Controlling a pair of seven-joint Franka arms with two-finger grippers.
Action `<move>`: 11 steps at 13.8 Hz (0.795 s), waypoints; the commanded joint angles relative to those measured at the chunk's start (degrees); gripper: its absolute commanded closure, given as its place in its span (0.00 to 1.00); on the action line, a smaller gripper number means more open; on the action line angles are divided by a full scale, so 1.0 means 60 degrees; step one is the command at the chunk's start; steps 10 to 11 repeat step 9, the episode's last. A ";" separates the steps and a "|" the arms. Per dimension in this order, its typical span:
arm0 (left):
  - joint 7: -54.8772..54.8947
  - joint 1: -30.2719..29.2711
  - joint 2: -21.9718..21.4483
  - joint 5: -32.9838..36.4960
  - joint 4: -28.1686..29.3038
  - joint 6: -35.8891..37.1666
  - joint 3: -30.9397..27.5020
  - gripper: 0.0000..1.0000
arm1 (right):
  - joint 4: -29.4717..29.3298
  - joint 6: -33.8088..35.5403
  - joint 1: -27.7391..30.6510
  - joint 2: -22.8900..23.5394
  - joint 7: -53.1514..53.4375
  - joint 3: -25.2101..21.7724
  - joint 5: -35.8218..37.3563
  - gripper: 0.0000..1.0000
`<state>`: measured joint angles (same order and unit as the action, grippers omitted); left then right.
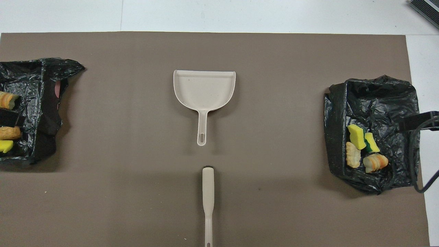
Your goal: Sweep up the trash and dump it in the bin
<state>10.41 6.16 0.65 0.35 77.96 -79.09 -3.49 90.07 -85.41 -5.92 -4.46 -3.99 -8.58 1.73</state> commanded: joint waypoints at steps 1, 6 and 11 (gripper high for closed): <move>-0.0636 -0.0001 -0.0284 -0.0204 0.0203 0.0101 0.0024 0.00 | 0.0092 0.0055 -0.0067 -0.0136 -0.0067 -0.0094 -0.0054 0.00; -0.0666 -0.0015 -0.0314 -0.0146 0.0219 0.0012 0.0024 0.00 | 0.0092 0.0055 -0.0067 -0.0136 -0.0067 -0.0094 -0.0054 0.00; -0.0608 -0.0074 -0.0314 -0.0160 0.0219 0.0012 0.0039 0.00 | 0.0092 0.0040 -0.0067 -0.0136 -0.0067 -0.0108 -0.0054 0.00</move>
